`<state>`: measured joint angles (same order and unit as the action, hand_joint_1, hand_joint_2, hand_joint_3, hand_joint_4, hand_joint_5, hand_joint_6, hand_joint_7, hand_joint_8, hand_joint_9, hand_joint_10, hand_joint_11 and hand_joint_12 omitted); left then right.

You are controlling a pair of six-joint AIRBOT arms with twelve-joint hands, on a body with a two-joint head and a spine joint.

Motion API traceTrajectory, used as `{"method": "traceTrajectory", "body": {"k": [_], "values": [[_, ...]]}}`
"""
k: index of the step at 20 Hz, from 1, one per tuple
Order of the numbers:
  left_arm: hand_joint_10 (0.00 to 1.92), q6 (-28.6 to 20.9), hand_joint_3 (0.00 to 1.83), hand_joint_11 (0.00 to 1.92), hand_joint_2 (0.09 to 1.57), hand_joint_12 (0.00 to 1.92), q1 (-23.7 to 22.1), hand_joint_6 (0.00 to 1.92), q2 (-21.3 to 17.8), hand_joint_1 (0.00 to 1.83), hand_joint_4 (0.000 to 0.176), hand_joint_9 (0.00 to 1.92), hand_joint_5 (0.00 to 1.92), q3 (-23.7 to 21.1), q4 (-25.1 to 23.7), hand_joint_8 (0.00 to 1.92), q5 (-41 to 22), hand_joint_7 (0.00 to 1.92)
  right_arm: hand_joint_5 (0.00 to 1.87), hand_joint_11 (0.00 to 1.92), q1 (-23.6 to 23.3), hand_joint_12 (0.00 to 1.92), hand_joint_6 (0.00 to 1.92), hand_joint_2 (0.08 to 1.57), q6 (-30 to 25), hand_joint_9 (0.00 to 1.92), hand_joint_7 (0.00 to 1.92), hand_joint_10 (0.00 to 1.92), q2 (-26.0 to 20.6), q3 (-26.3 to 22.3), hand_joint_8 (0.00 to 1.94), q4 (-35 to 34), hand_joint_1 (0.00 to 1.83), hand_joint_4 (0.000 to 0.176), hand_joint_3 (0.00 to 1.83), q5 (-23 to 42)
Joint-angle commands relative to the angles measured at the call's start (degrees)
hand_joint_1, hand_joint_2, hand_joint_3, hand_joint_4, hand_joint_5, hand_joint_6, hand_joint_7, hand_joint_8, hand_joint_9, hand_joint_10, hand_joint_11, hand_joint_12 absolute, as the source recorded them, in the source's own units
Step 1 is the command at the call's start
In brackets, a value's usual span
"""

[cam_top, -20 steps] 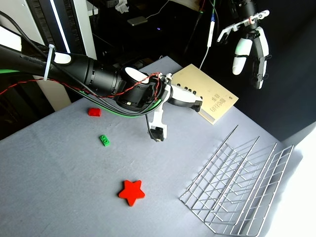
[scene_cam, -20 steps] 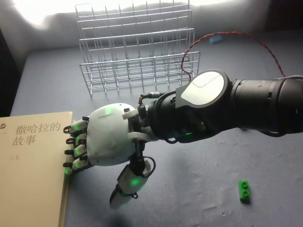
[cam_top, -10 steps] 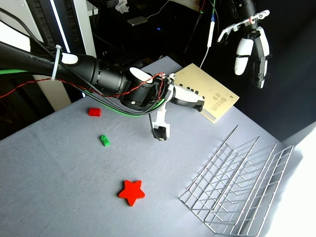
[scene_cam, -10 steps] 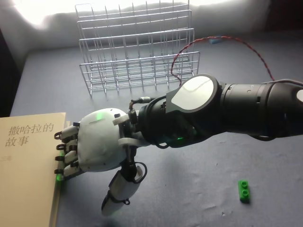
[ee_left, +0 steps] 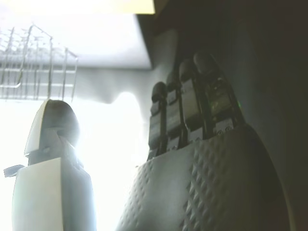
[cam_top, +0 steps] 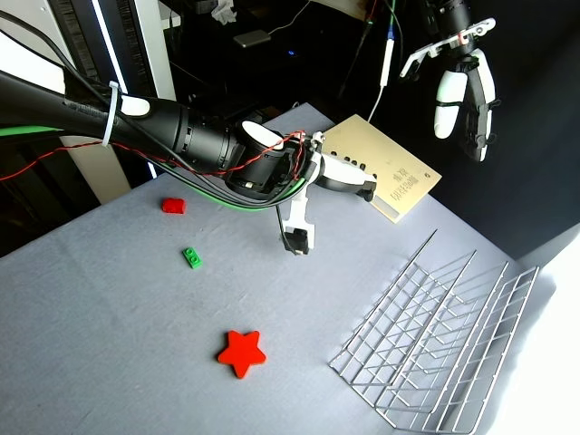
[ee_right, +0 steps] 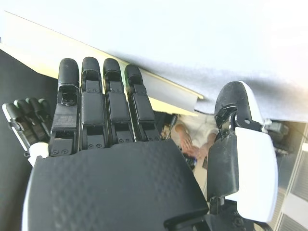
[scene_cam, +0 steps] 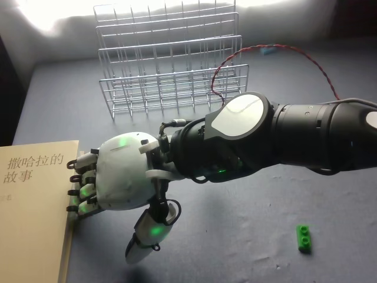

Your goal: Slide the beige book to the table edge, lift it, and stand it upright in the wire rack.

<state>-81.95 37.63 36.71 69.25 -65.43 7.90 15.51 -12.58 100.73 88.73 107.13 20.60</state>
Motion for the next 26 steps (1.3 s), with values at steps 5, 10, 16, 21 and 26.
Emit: {"method": "traceTrajectory", "body": {"k": [5,10,16,21,26], "values": [[0.01,1.3,0.00,0.00,1.08,0.81,1.7,0.00,0.4,0.65,0.000,0.28,0.23,0.0,0.7,0.01,1.0,0.27,0.25,0.00,-0.5,0.90,0.00,1.04,0.3,0.31,0.30,0.00,0.8,0.3,0.00,-2.0,0.17,0.000,0.00,-0.5],[0.00,1.3,0.00,0.00,1.06,0.87,1.9,0.00,1.0,0.68,0.000,0.29,0.24,-0.4,1.1,0.00,5.7,0.28,0.24,0.00,-0.6,0.82,0.01,1.05,0.3,0.30,0.29,0.01,1.3,0.4,0.01,-2.0,0.12,0.000,0.00,-1.1],[0.00,1.3,0.00,0.00,1.07,0.82,3.1,0.00,1.2,0.66,0.000,0.27,0.23,-0.6,1.1,0.00,7.2,0.26,0.21,0.00,-0.7,0.79,0.00,1.04,0.3,0.27,0.25,0.00,2.1,0.6,0.00,-2.0,0.15,0.000,0.00,-1.5],[0.00,1.3,0.00,0.00,1.06,0.82,3.0,0.00,1.2,0.67,0.000,0.27,0.24,-0.7,1.7,0.00,7.8,0.26,0.21,0.00,-0.7,0.80,0.00,1.05,0.6,0.28,0.27,0.00,2.2,0.9,0.00,-2.0,0.13,0.000,0.00,-1.8],[0.01,1.3,0.00,0.00,1.06,0.90,3.1,0.00,1.6,0.69,0.000,0.30,0.26,0.0,2.0,0.00,7.8,0.29,0.22,0.00,-0.4,0.81,0.00,1.05,0.7,0.29,0.28,0.00,2.2,1.5,0.00,-2.0,0.16,0.000,0.00,-1.3]]}}
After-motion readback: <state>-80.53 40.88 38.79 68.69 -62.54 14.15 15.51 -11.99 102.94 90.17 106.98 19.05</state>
